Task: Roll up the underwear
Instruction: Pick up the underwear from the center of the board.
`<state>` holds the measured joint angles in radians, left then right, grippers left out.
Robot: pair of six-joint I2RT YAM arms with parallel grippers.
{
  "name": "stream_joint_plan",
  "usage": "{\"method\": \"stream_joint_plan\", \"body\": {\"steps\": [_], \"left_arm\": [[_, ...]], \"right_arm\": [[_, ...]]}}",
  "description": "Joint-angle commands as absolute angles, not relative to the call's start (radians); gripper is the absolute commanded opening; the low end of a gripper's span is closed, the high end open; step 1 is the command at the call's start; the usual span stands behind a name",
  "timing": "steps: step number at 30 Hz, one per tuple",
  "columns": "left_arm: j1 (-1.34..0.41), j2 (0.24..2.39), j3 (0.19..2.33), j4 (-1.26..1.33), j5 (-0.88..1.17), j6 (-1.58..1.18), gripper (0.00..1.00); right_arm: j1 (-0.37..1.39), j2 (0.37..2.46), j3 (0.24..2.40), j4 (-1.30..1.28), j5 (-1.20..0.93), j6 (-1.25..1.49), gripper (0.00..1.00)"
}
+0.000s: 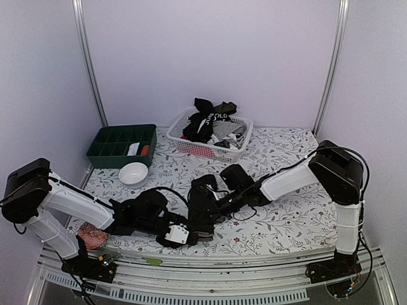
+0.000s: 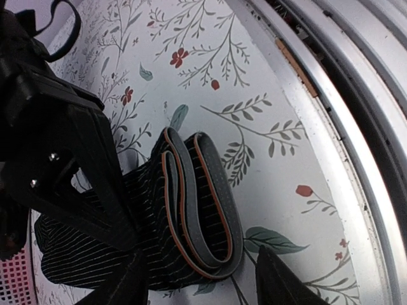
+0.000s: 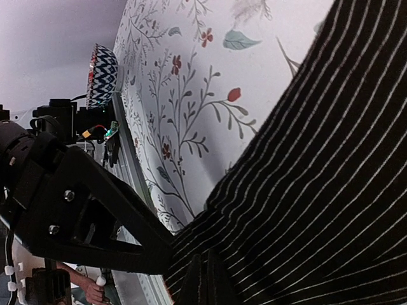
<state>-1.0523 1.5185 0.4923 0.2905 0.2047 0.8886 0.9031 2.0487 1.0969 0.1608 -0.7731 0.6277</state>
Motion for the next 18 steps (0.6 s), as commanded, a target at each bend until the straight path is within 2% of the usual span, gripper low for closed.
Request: {"method": "stream_joint_plan", "body": {"steps": [1,9,13,18], "left_arm": [[-1.080,1.578,0.484,0.374,0.136,0.957,0.58],[-1.120,1.679,0.482,0.462,0.039,1.031,0.49],[-1.122,1.668,0.486,0.457,0.035,1.000,0.34],[-1.111,1.635,0.526,0.323,0.096,0.916,0.13]], "right_arm": [[0.907,2.099,1.110,0.153,-0.790,0.617,0.00],[0.905,2.169,1.080,0.156,-0.788,0.594,0.00],[0.903,2.169,1.059,0.170,-0.788,0.606,0.00],[0.896,2.119,1.005,0.214,-0.778,0.628,0.00]]}}
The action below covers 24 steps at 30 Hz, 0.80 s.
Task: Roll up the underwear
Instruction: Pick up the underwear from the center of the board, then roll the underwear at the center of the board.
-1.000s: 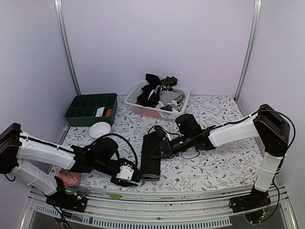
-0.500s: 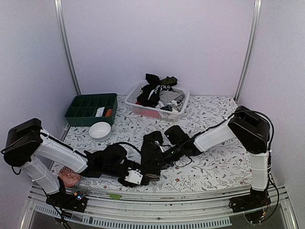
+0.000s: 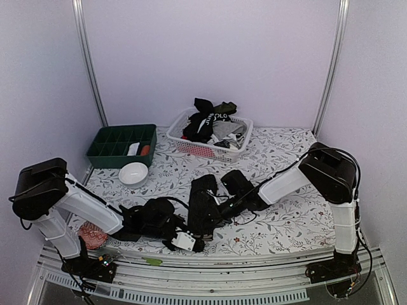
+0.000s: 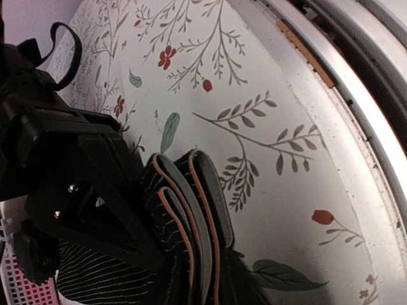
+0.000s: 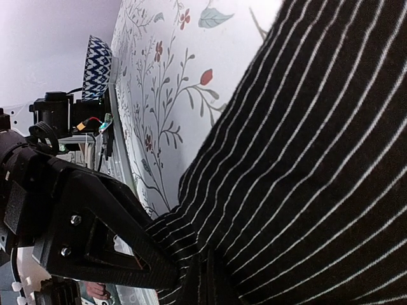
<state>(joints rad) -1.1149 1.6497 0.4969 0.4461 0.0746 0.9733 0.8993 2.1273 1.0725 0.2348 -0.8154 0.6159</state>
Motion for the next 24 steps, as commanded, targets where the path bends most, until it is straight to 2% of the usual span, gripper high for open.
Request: {"method": "stream_joint_plan", "body": {"steps": [1,3,4,6,9,13,16,18,24], "left_arm": [[-1.103,1.623,0.530,0.299,0.129,0.904,0.09],[-1.081,1.601,0.542,0.254,0.193,0.878,0.01],[-1.066,1.596,0.562,0.211,0.230,0.856,0.00],[-1.026,1.592,0.606,0.135,0.310,0.821,0.00],[-0.979,1.594,0.648,0.043,0.445,0.814,0.00],[-0.926,1.630,0.723,-0.110,0.596,0.845,0.00],[-0.880,1.680,0.802,-0.255,0.735,0.876,0.00],[-0.855,1.723,0.864,-0.330,0.797,0.872,0.00],[-0.787,1.904,1.082,-0.595,0.964,0.902,0.00]], "right_arm": [[0.893,2.098,0.989,0.228,-0.762,0.628,0.00],[0.883,2.043,0.941,0.269,-0.711,0.621,0.00],[0.873,2.010,0.908,0.302,-0.688,0.614,0.05],[0.855,1.939,0.836,0.378,-0.650,0.615,0.16],[0.842,1.834,0.756,0.443,-0.597,0.594,0.40],[0.846,1.699,0.682,0.440,-0.531,0.497,0.59],[0.881,1.561,0.612,0.420,-0.415,0.397,0.93],[0.929,1.497,0.592,0.385,-0.342,0.301,0.98],[1.037,1.430,0.568,0.347,-0.234,0.108,0.97]]}}
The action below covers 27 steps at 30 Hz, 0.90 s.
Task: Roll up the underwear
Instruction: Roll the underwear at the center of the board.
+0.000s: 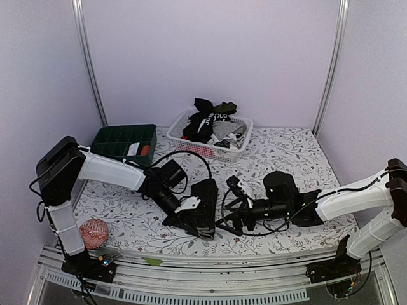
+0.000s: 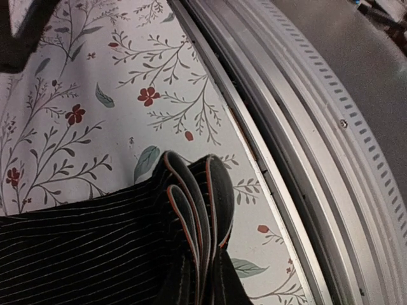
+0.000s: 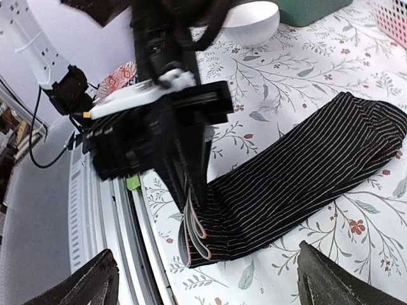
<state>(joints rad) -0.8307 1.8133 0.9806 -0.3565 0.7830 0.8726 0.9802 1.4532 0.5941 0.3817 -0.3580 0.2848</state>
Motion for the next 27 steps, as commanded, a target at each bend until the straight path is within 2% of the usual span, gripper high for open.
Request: {"method": "stream_joint_plan", "body": {"steps": [1,11,24,27], "left_arm": [[-0.780,1.932,1.111,-0.631,0.983,0.911,0.00],[-0.739,2.147,1.299,-0.846,1.077,0.943,0.00],[-0.721,2.197,1.338,-0.889,1.106,0.950,0.00],[-0.720,2.201,1.336,-0.887,1.109,0.951,0.00]], "right_arm": [[1.055,1.437,0.571,0.346,-0.218,0.065,0.97],[1.140,1.659,0.738,0.351,-0.201,-0.190,0.84],[1.188,1.812,0.812,0.356,-0.197,-0.278,0.76],[1.189,1.829,0.828,0.346,-0.188,-0.281,0.68]]}}
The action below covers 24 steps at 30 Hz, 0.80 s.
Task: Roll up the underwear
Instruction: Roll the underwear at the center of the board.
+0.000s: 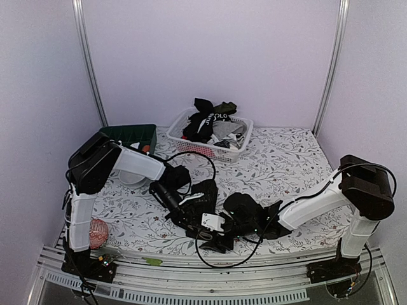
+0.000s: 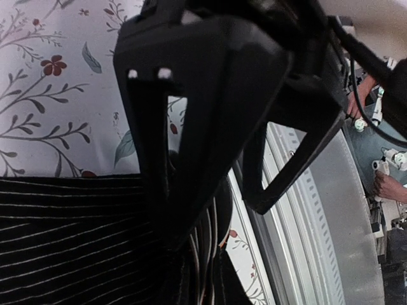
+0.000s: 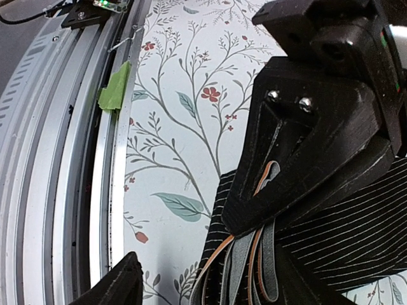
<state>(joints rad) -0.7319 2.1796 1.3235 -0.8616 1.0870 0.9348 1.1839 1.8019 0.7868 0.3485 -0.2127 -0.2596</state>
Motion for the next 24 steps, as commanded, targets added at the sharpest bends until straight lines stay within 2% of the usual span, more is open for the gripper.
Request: {"method": "stream_joint_plan", "body": {"steps": [1,5,8,12,13,14,19,24], "left_arm": [[-0.720,2.200,1.334,-0.885,1.110,0.951,0.00],[-0.719,2.200,1.330,-0.882,1.112,0.952,0.00],[-0.718,2.199,1.331,-0.883,1.114,0.954,0.00],[-0.703,2.190,1.327,-0.880,1.125,0.953,0.00],[-0.697,2.183,1.326,-0.878,1.129,0.949,0.00],[-0.689,2.174,1.323,-0.873,1.130,0.941,0.03],[-0.637,2.031,1.269,-0.777,1.118,0.839,0.29],[-0.519,1.684,0.977,-0.255,1.001,0.482,0.40]], "right_arm": [[1.189,1.834,0.832,0.344,-0.185,-0.281,0.64],[1.191,1.857,0.844,0.333,-0.168,-0.284,0.58],[1.191,1.866,0.852,0.318,-0.163,-0.287,0.46],[1.191,1.859,0.853,0.296,-0.184,-0.280,0.07],[1.191,1.859,0.855,0.287,-0.188,-0.277,0.00],[1.191,1.861,0.859,0.278,-0.194,-0.265,0.00],[1.178,1.869,0.897,0.223,-0.294,-0.140,0.00],[1.129,1.888,0.929,0.180,-0.453,0.101,0.00]]}}
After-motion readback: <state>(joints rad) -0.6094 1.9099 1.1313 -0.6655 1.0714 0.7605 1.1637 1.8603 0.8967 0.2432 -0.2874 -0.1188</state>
